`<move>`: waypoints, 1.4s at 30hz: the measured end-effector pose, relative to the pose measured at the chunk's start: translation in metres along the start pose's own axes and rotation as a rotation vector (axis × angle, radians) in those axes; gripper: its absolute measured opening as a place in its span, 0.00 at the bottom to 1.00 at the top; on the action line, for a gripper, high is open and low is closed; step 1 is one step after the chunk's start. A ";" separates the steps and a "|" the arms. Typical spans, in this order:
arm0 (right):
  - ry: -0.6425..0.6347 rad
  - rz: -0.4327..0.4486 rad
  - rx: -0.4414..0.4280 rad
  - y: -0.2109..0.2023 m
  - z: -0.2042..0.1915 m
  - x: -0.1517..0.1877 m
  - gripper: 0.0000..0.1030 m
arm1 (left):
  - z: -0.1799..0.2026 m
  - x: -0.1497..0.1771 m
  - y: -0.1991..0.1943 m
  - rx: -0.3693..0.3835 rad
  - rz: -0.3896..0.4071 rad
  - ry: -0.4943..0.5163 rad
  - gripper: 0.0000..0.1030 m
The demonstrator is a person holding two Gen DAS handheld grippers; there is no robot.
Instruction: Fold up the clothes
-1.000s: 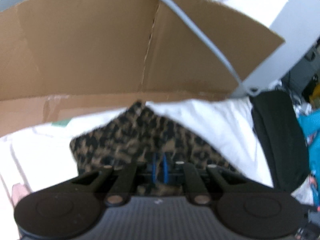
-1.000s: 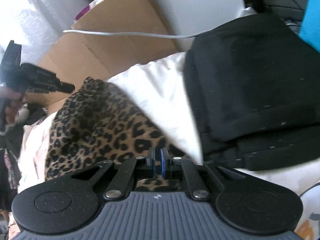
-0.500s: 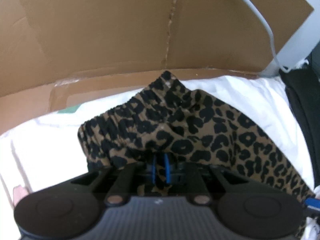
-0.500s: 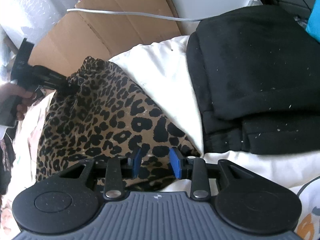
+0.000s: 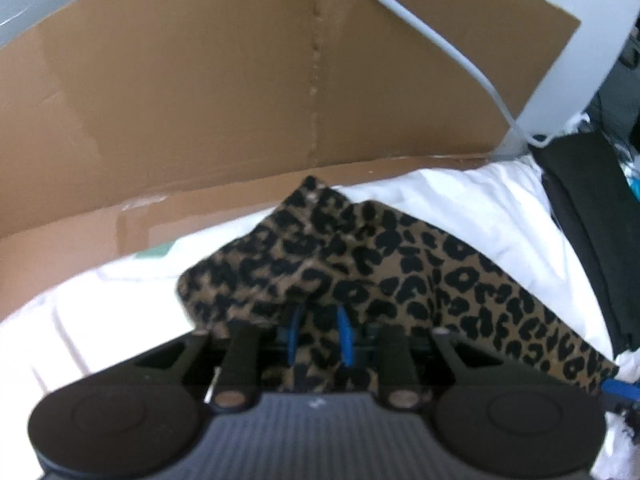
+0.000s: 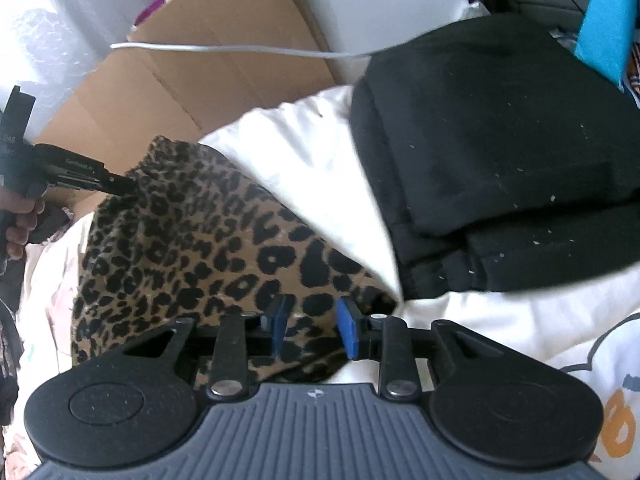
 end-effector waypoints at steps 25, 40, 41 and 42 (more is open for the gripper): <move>-0.092 -0.010 0.000 -0.008 -0.016 0.029 0.38 | -0.011 0.074 0.005 0.026 0.011 -0.006 0.22; -0.249 0.043 -0.062 -0.030 -0.058 0.036 0.37 | 0.012 0.163 -0.075 0.107 0.201 -0.284 0.28; -0.261 0.042 -0.061 -0.031 -0.062 0.036 0.37 | 0.011 0.169 -0.076 0.105 0.196 -0.306 0.28; -0.266 0.041 -0.057 -0.030 -0.064 0.036 0.37 | 0.012 0.175 -0.075 0.110 0.182 -0.309 0.28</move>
Point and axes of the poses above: each gripper's, at about its wrist camera, not at the fingertips, and y roughly the way its jaws point, z to its right, x to its underside, the point moved 6 cm from there along y, roughly the way its jaws point, and after that the axes turned 15 degrees about x, right-handed, at the moved point
